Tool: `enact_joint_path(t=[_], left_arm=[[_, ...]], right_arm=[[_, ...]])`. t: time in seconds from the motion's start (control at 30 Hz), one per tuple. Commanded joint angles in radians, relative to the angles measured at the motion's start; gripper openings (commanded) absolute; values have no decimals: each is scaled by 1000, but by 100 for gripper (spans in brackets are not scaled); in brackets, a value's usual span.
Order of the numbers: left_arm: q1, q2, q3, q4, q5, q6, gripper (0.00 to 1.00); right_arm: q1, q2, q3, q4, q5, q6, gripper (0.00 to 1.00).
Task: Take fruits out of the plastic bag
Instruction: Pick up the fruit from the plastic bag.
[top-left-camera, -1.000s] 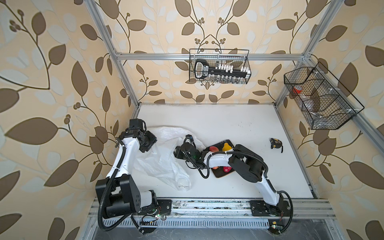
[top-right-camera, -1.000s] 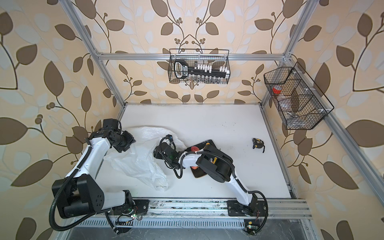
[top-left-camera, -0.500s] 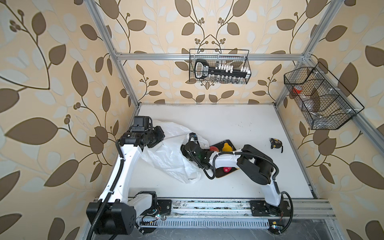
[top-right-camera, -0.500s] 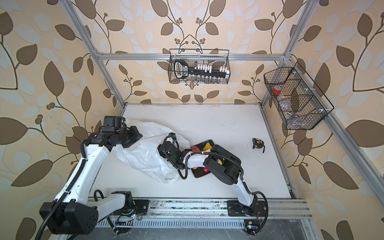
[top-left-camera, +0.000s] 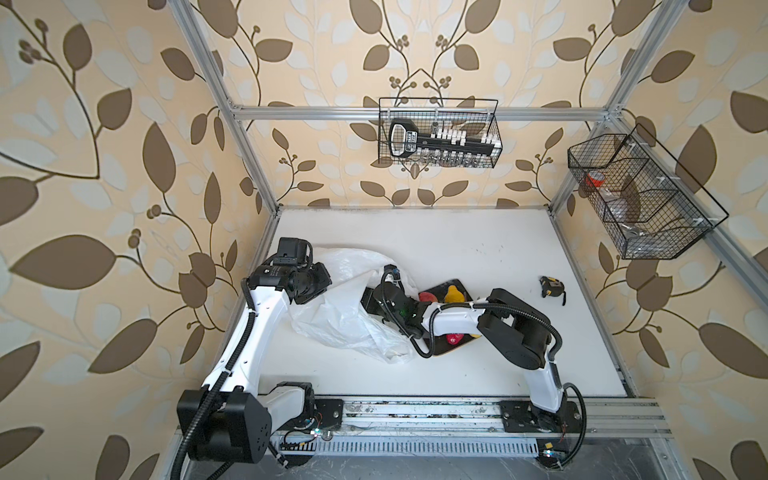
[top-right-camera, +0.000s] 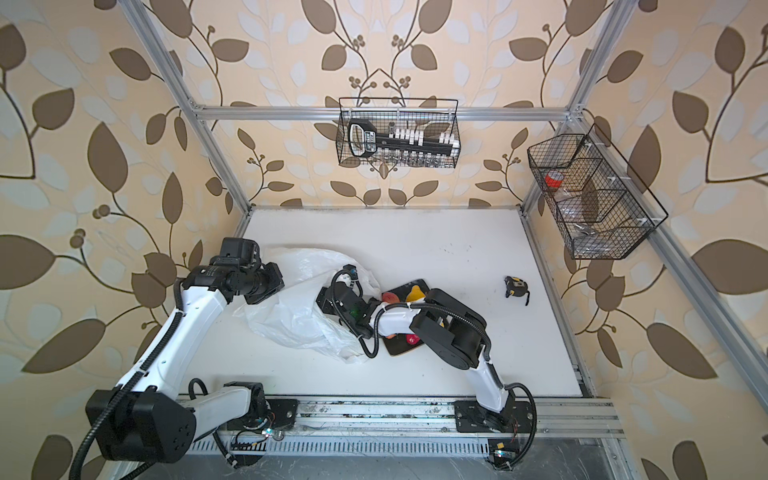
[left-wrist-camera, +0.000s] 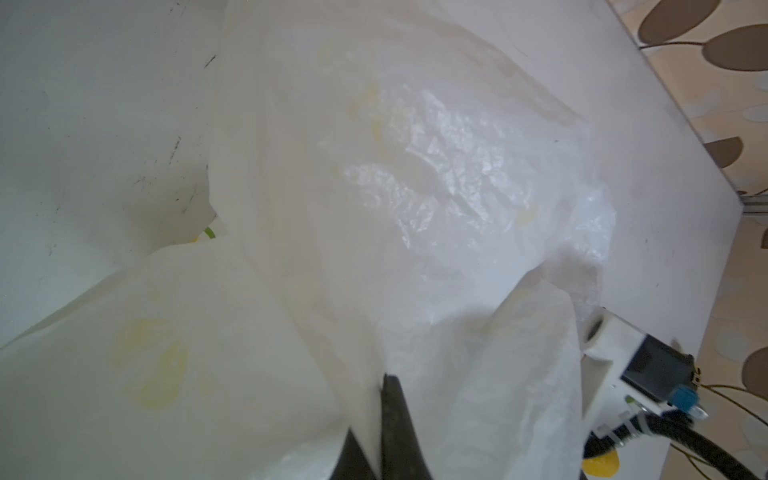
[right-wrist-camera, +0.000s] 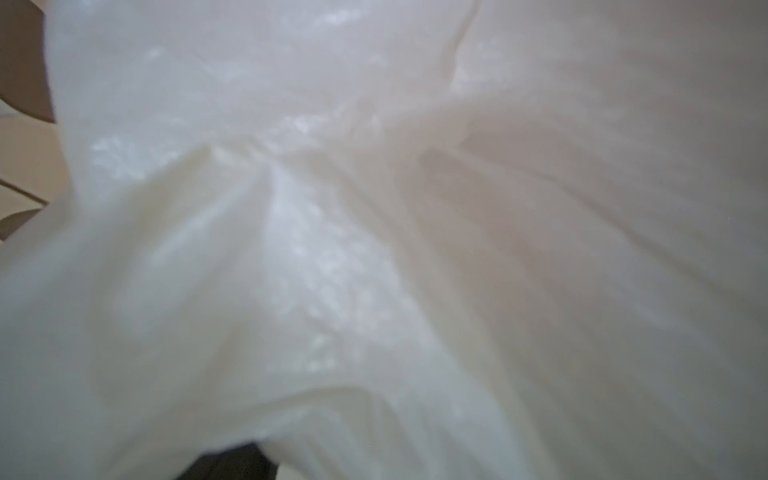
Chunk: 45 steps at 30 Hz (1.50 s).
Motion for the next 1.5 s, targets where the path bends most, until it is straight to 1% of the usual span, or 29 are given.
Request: enact_joint_path(t=[0.0,0.13,0.27,0.37,0.63,0.77,0.87,0.9,0.97,1.17,1.23,1.33,1.4,1.47], left_arm=[[8,-20,8,-12,-51,32,0],[8,-26,8,-31,-84,36,0],[10,-29,-3,-30,-88,39,0],[10,-28,-8,-25,-75,40,0],[9,-26,-9,-27,-34,59,0],[8,-26,-13,-28,-22,63,0],[8,-28,-11,-28,-17,65,0],[8,-29,-10,-29,-16,65,0],[8,-32,-7,-31,-18,65,0],[9,-37,-3,-33,-34,61,0],[8,-37,-5,-30,-49,54,0],[8,-35,-6,-23,-83,33,0],[8,-35,-11,-17,-110,16,0],[10,-37,-21,-3,-135,-4,0]], right_arm=[[-1,-2,1,-44,55,-19,80],[-1,-12,10,-103,138,-57,80],[-1,-17,8,-126,209,-88,80],[-1,4,34,-145,248,-111,81],[-18,130,185,-210,259,-122,86],[-27,208,302,-303,272,-118,87],[-32,268,396,-397,274,-106,86],[-32,285,422,-419,270,-107,84],[-31,309,450,-447,258,-105,78],[-24,282,417,-441,256,-114,53],[-17,245,383,-418,261,-124,45],[-3,170,319,-373,256,-175,35],[8,111,254,-332,244,-183,30],[20,51,187,-296,227,-193,28]])
